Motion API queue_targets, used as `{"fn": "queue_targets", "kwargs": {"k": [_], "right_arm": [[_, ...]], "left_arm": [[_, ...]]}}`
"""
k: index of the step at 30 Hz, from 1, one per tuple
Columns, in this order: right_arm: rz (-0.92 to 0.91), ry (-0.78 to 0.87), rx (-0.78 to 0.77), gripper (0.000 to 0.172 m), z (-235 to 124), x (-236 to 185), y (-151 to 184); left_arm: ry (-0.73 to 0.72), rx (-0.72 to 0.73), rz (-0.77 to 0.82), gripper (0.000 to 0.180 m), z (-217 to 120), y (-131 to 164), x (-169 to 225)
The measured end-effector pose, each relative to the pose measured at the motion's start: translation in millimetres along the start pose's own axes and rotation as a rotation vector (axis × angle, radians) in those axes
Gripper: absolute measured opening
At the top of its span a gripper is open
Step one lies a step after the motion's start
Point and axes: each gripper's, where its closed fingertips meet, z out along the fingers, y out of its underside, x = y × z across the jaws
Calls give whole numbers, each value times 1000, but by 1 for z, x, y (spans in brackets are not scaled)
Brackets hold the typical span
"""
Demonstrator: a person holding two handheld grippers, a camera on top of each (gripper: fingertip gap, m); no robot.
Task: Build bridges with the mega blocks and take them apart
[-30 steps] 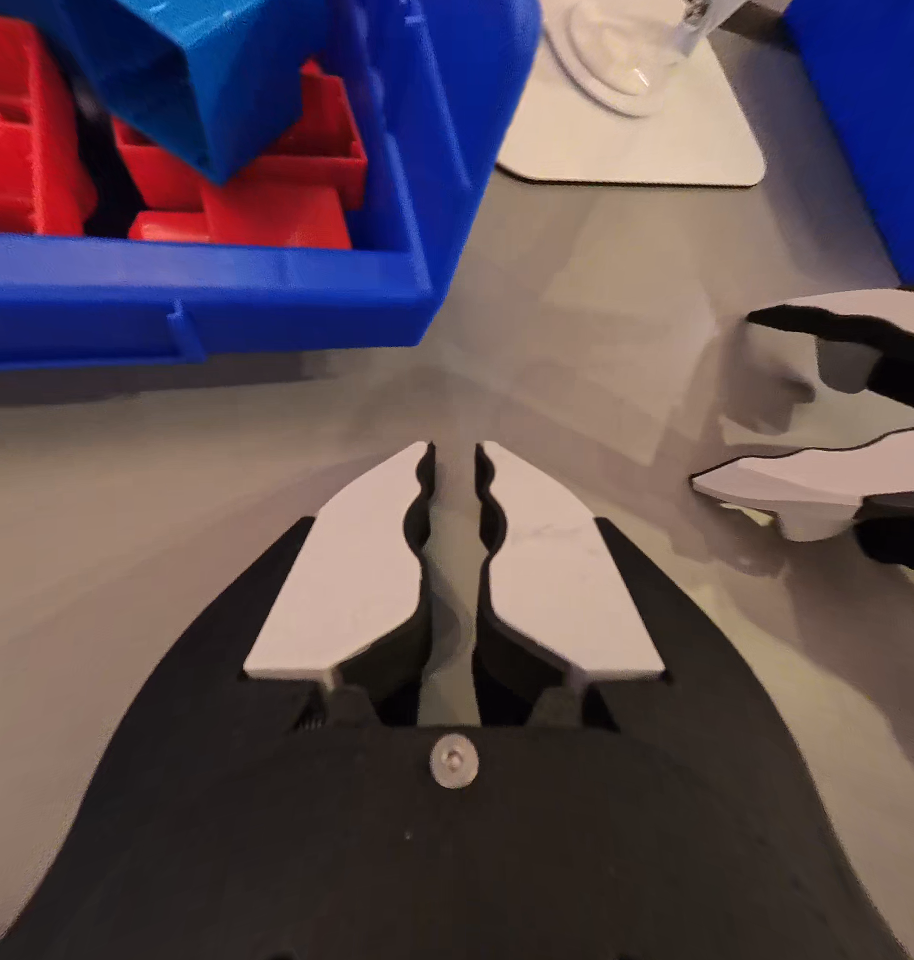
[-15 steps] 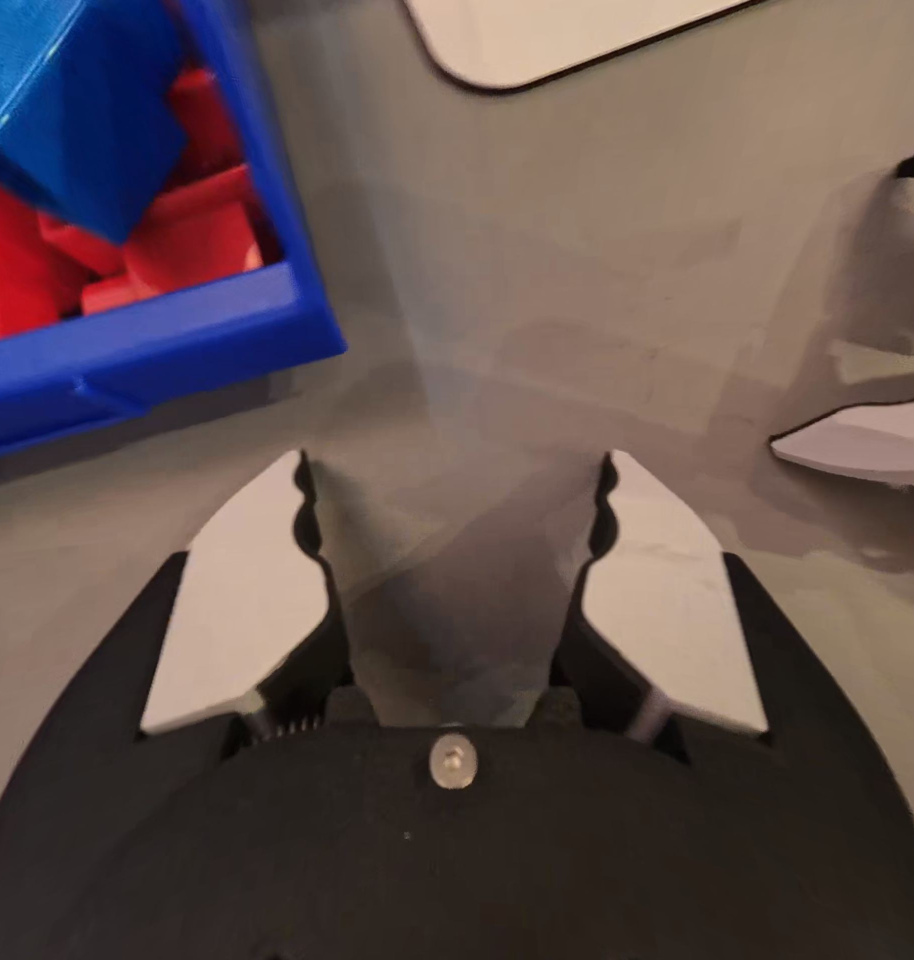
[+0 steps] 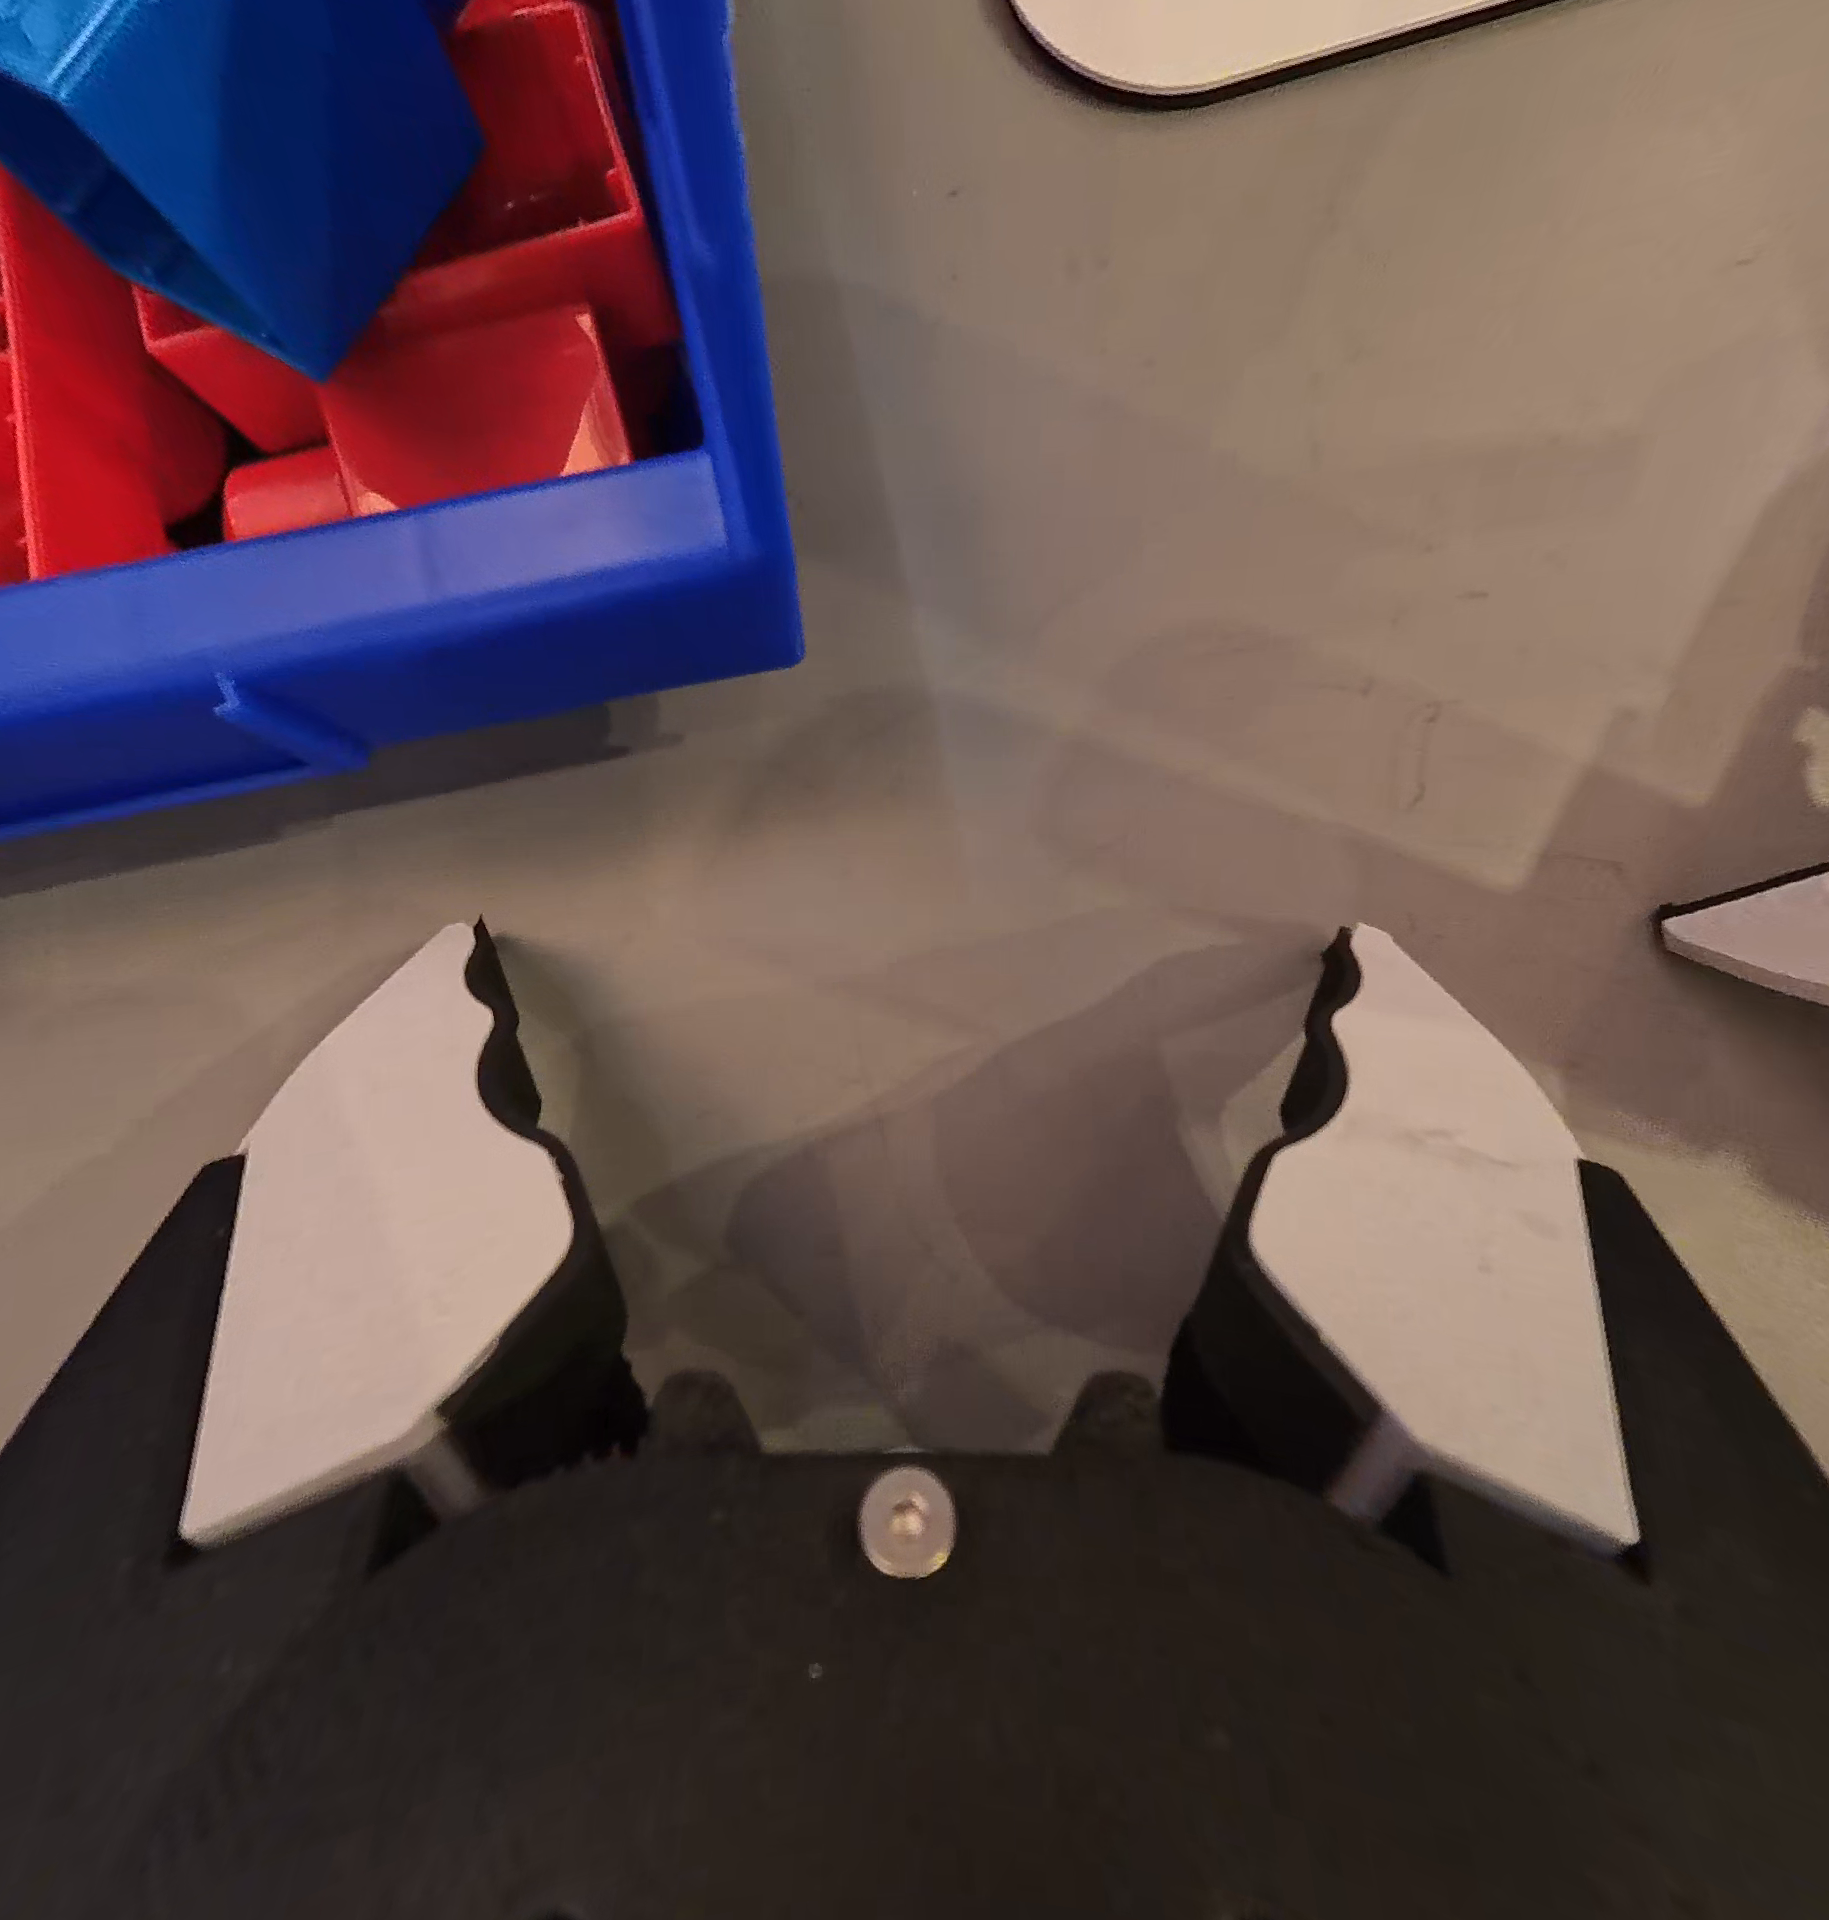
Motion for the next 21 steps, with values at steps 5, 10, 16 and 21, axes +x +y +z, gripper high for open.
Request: {"fn": "queue_targets", "kwargs": {"k": [5,10,16,21], "right_arm": [[-2,-2,-1,119,0,0,0],[-2,0,-4,123,1,-3,-1],[7,6,-9,126,3,-8,-2],[1,2,-16,132,6,-8,-2]], "left_arm": [[0,0,0,139,0,0,0],[0,0,0,139,0,0,0],[4,-6,5,141,1,-1,1],[8,-12,10,145,3,-1,1]]}}
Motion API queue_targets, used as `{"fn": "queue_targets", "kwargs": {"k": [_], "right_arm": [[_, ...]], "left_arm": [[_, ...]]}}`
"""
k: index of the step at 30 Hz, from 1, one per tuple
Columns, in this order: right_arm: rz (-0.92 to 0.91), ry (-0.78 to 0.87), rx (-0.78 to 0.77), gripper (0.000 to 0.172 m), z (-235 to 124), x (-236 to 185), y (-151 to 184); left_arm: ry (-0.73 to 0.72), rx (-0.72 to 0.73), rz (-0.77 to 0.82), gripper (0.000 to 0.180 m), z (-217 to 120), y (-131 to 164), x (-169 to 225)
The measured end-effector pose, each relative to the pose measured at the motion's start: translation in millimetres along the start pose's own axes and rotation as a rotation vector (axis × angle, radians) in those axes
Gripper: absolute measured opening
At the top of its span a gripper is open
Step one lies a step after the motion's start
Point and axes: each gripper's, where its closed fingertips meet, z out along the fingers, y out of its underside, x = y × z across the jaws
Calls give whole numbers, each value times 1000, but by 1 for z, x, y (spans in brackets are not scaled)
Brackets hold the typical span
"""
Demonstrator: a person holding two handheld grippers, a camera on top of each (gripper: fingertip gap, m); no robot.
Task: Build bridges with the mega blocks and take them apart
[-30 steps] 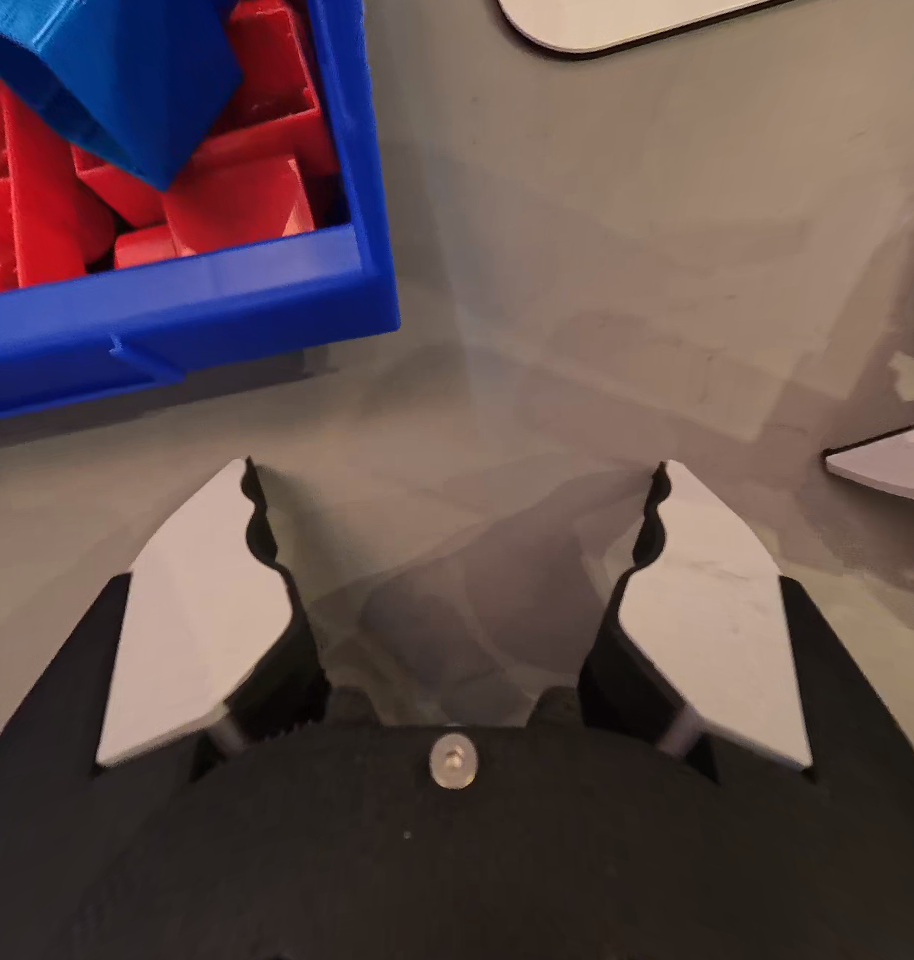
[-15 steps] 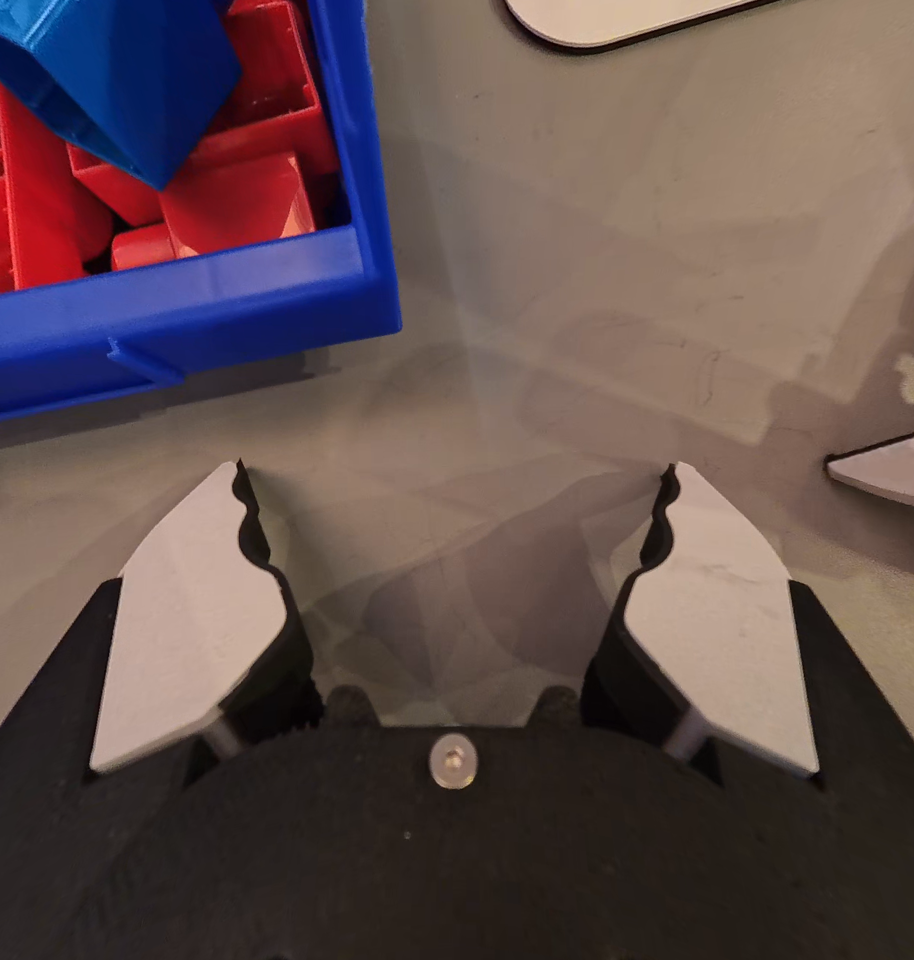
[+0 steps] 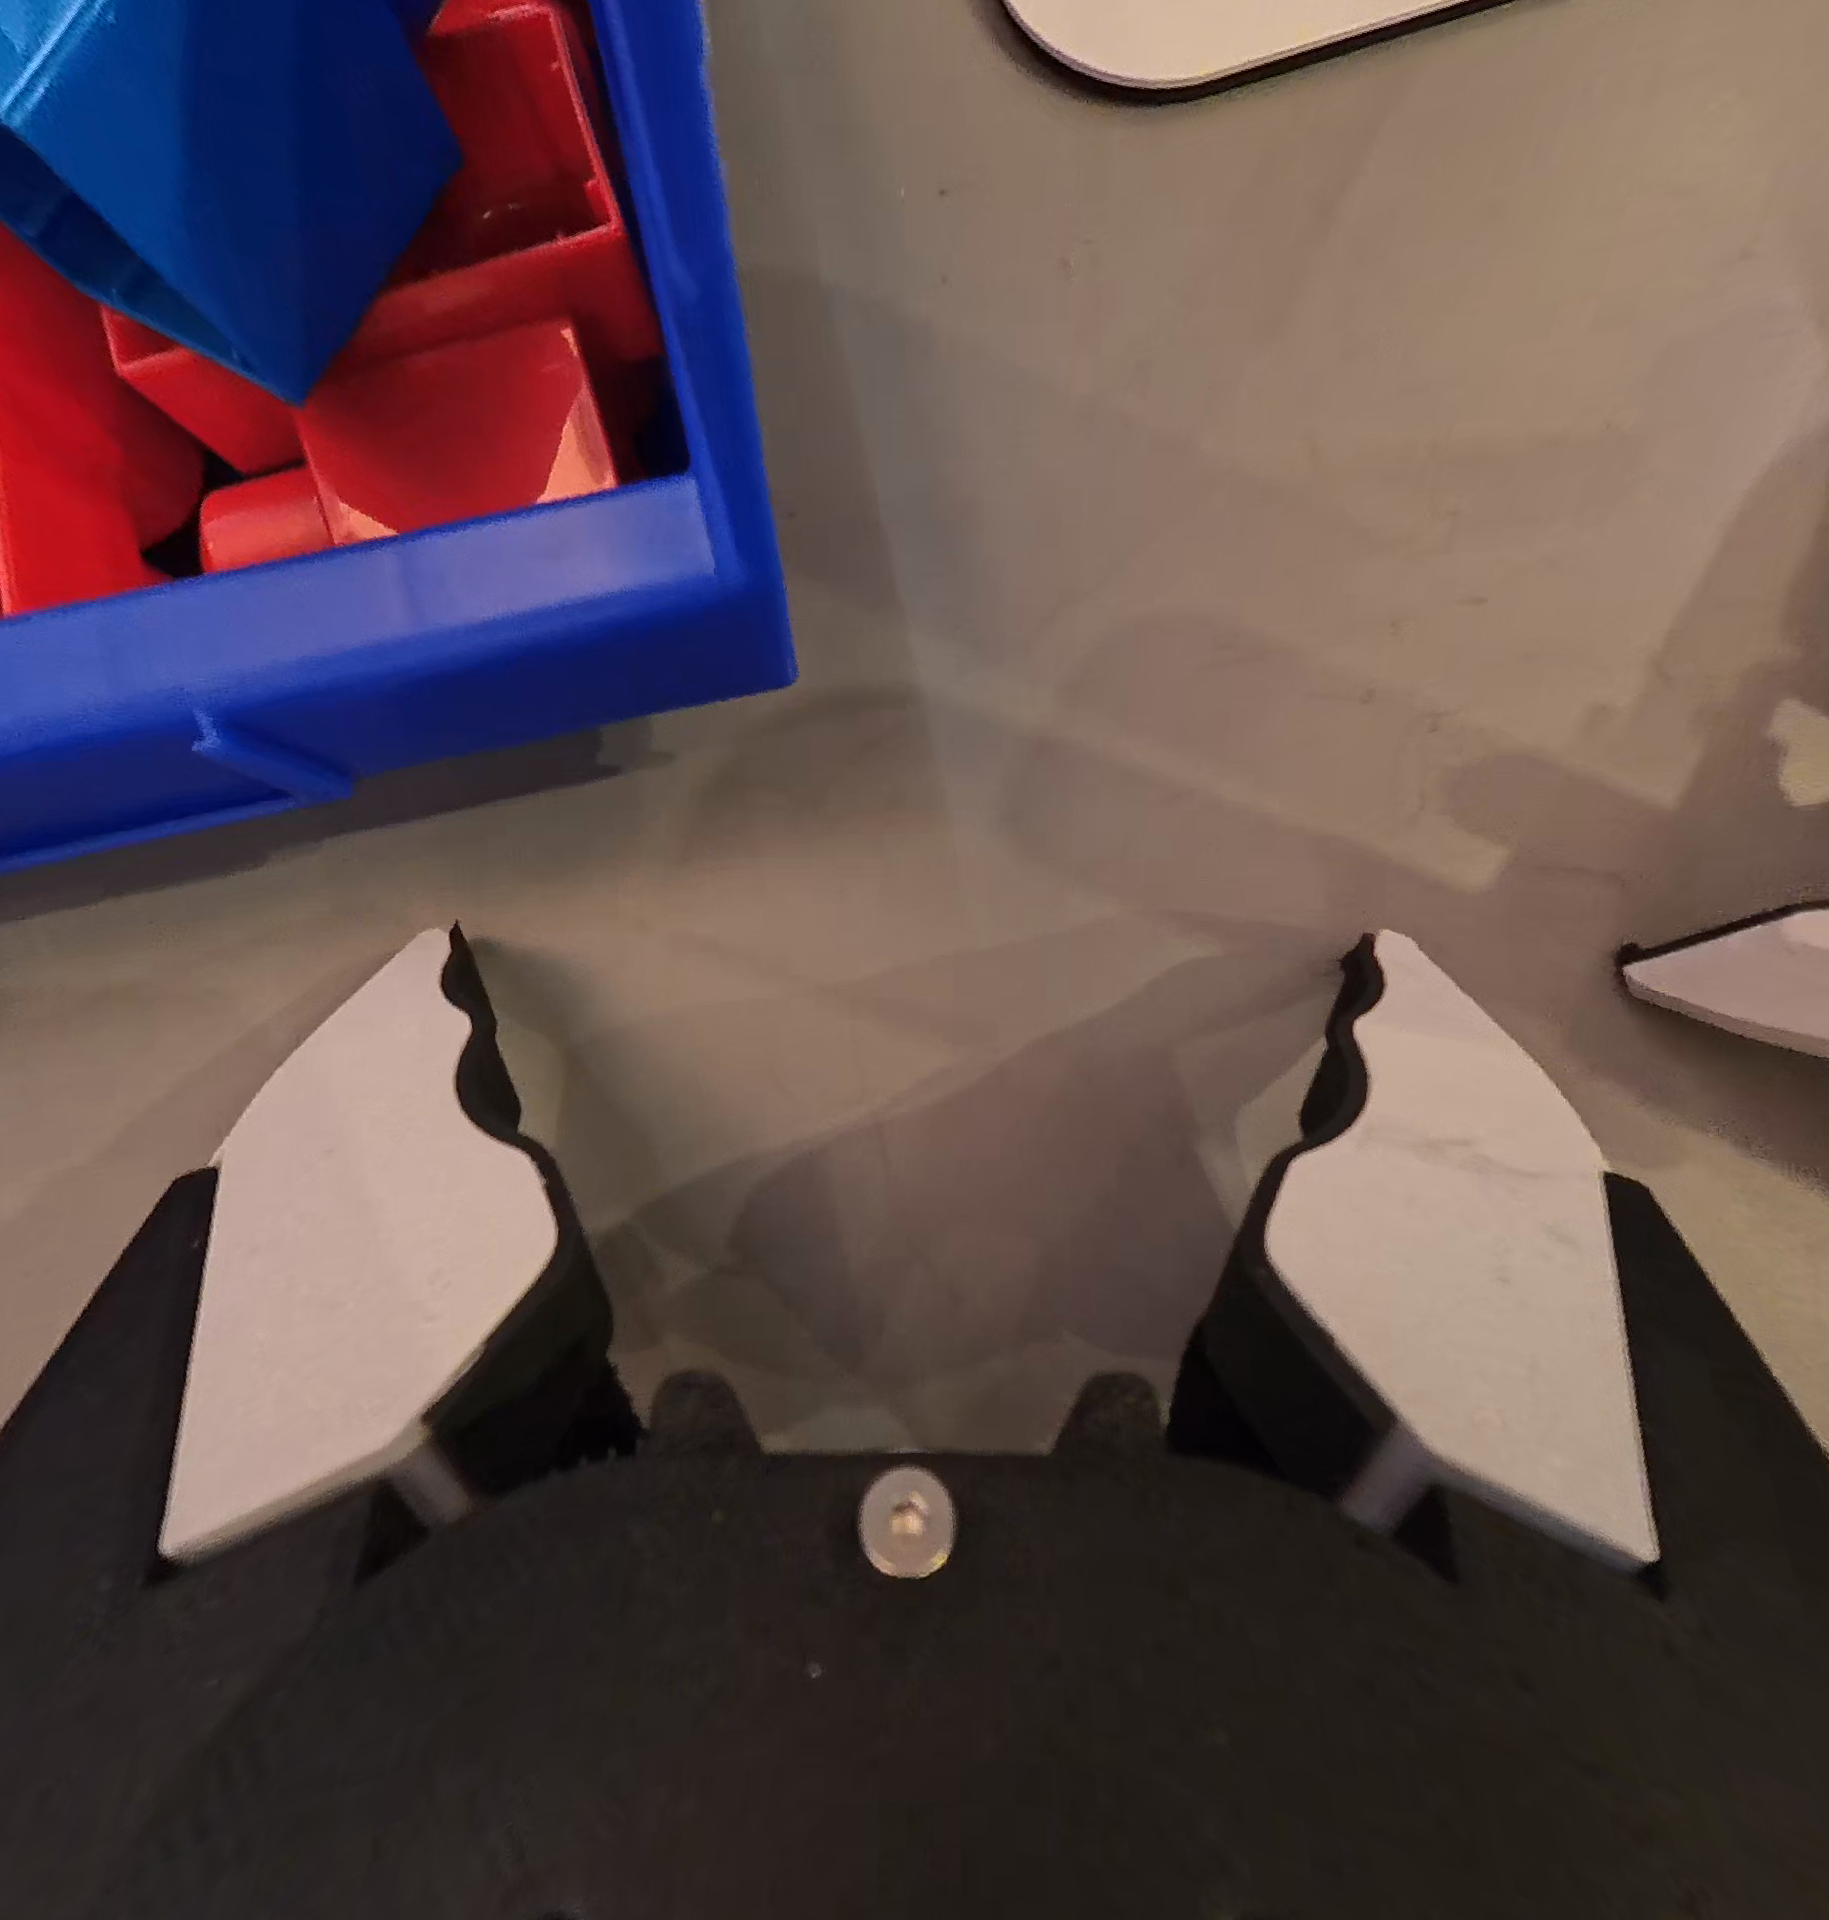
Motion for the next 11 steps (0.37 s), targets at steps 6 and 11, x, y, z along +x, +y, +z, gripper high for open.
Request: {"fn": "queue_targets", "kwargs": {"k": [6,11], "right_arm": [[4,2,-21,144,6,1,-1],[18,11,-28,147,6,-1,-2]], "left_arm": [[-2,-2,-2,146,0,-1,0],[-3,-2,-4,146,0,-1,0]]}}
